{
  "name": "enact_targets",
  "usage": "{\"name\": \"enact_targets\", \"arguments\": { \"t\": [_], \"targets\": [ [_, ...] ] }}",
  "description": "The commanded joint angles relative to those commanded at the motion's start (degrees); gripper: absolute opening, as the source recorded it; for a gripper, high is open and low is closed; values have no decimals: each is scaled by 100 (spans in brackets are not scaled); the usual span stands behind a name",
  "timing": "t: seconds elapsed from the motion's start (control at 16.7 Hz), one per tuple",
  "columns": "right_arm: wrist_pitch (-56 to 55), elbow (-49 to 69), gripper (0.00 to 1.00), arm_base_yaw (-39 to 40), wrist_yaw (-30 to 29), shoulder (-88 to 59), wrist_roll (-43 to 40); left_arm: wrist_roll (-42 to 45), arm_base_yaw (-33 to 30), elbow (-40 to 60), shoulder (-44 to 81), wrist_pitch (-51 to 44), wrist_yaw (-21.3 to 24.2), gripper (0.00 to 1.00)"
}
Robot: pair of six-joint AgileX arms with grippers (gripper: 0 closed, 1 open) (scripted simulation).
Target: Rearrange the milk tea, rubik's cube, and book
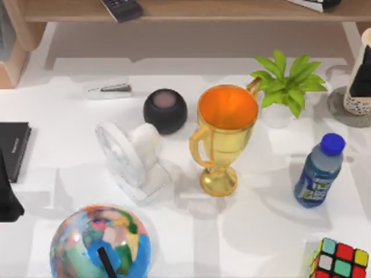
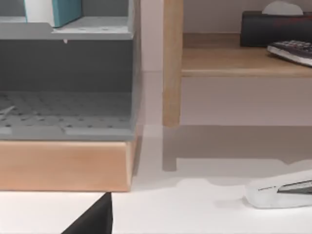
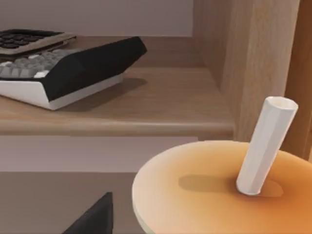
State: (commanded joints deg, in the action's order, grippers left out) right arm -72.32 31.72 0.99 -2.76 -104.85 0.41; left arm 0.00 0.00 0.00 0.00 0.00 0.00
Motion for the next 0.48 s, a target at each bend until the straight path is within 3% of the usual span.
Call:
{"name": "enact_targets", "arguments": {
  "t": [0.48],
  "targets": [
    [320, -58, 100, -5, -1, 387, 3, 0, 0, 0, 0, 0, 0, 100]
  ]
}}
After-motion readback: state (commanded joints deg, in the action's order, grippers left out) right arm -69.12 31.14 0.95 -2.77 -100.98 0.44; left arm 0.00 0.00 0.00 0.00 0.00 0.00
